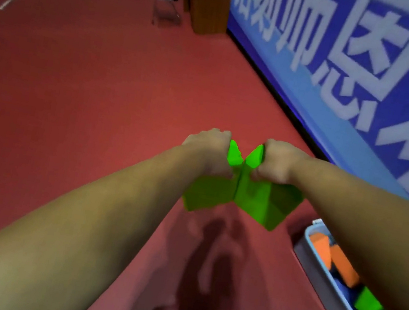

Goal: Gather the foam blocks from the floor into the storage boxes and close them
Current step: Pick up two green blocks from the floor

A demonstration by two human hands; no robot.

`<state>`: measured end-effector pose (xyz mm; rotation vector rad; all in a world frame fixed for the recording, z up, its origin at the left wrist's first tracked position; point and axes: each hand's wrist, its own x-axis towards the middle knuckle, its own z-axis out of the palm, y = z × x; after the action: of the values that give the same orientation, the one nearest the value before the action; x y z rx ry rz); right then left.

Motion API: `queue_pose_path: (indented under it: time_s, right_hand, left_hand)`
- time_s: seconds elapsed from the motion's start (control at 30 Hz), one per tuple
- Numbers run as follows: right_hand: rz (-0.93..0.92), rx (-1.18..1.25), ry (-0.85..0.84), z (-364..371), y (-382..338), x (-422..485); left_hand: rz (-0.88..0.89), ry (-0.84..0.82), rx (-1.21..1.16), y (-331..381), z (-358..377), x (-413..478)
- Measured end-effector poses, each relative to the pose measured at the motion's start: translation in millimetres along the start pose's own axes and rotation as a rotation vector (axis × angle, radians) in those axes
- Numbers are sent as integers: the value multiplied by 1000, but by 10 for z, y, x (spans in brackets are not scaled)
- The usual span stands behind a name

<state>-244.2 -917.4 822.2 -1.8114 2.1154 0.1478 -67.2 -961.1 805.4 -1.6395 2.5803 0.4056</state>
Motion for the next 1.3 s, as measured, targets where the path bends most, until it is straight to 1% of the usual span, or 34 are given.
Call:
queue_pose_path:
  time_s: [0.2,0.4,0.57,0.73,0.87,1.03,1.2,1.3]
  right_hand:
    - [165,130,-11,46,1238,115]
    - [392,220,-26,224,2485,173]
    - [644,278,-8,333,3592,265]
    - [896,408,-4,314,4445,401]
    - [1036,505,37,475,4979,506]
    - [1183,595,21,991,5560,536]
    - [1262,660,-112,1574,6284,651]
    - [1271,711,-236,1997,6716,761]
  left_hand:
    - [143,-60,44,951,307,788]
    - [306,-140,37,1909,747,1755]
    - [429,-224,-14,2899,1143,2656]
    - [537,-333,-62,3704,1439,3329]
    - [520,-373,-43,4217,1729,3765]
    - [487,-462,19,4746,2256,4082]
    - [444,-482,90,5164,2923,4293]
    - [387,-507,126,5385,3252,4408]
